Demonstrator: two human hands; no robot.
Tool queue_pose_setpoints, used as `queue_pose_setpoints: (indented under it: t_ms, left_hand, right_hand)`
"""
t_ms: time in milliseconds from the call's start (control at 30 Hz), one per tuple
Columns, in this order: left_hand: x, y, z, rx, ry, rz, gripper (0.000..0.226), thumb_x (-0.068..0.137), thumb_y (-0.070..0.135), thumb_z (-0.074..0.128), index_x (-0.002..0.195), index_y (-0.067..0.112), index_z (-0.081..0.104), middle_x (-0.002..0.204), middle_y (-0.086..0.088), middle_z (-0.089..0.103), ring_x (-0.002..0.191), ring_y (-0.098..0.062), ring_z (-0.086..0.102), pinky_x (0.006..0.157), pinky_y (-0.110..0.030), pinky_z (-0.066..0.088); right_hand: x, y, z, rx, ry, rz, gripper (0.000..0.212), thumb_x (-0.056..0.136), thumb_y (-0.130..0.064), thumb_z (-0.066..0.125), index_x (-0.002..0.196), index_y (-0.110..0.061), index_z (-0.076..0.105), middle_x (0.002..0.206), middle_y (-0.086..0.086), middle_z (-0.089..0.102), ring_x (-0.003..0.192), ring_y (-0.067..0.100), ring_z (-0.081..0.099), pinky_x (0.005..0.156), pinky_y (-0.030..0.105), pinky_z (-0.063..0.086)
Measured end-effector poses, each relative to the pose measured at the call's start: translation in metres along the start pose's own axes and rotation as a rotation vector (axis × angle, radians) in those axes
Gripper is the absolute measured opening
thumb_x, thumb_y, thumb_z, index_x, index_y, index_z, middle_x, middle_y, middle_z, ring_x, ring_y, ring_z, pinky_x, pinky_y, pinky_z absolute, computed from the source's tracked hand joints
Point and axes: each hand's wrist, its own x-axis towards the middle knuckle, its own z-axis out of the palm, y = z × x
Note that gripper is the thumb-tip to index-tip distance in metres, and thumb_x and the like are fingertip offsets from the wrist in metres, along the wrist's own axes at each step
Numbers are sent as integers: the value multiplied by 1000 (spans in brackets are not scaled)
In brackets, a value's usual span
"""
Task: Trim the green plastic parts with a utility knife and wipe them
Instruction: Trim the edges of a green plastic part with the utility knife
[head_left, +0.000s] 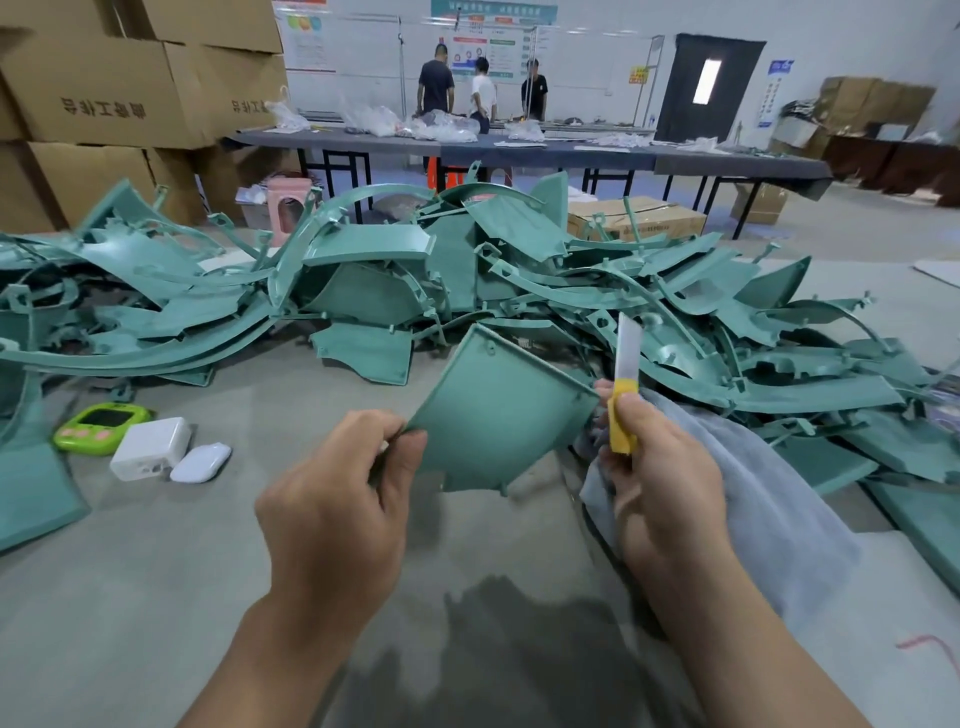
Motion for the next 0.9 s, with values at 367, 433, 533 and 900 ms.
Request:
queue_pose_setpoints:
  t_ms: [367, 433, 533, 900]
  left_hand:
    - [2, 2, -1, 20, -128, 155, 35, 96, 50, 60, 75, 24, 68, 62, 9, 61, 50, -15, 54, 42, -26, 36]
    - [2, -3, -2, -41, -135, 137, 32, 94, 50, 62, 79, 24, 72, 68, 10, 68, 55, -16, 61, 42, -32, 45]
    - [4, -10, -4, -56, -161, 47, 33, 89, 55, 62, 85, 26, 77, 76, 11, 74, 65, -14, 69, 49, -34, 53]
    - [23, -49, -17, -200, -407, -564, 8, 70, 57, 71, 76, 53, 74, 62, 14, 71, 67, -15, 70, 70, -41, 59]
  right_hand:
    - [-12, 14, 6, -558, -439, -355, 15, 91, -9, 70, 87, -14, 84, 122, -5, 74, 123, 0, 61, 101, 24, 52]
    - [-9, 20, 8, -565, -419, -351, 20, 92, -3, 70, 87, -17, 85, 124, -6, 73, 124, 0, 61, 102, 25, 51]
    - [2, 21, 6, -573, -298, -353, 20, 92, -7, 72, 87, -22, 85, 105, -8, 79, 110, 6, 70, 100, 32, 54]
    - [18, 25, -7, -913, -52, -431, 14, 93, -33, 69, 84, -35, 79, 74, 9, 74, 62, 22, 60, 68, 47, 55]
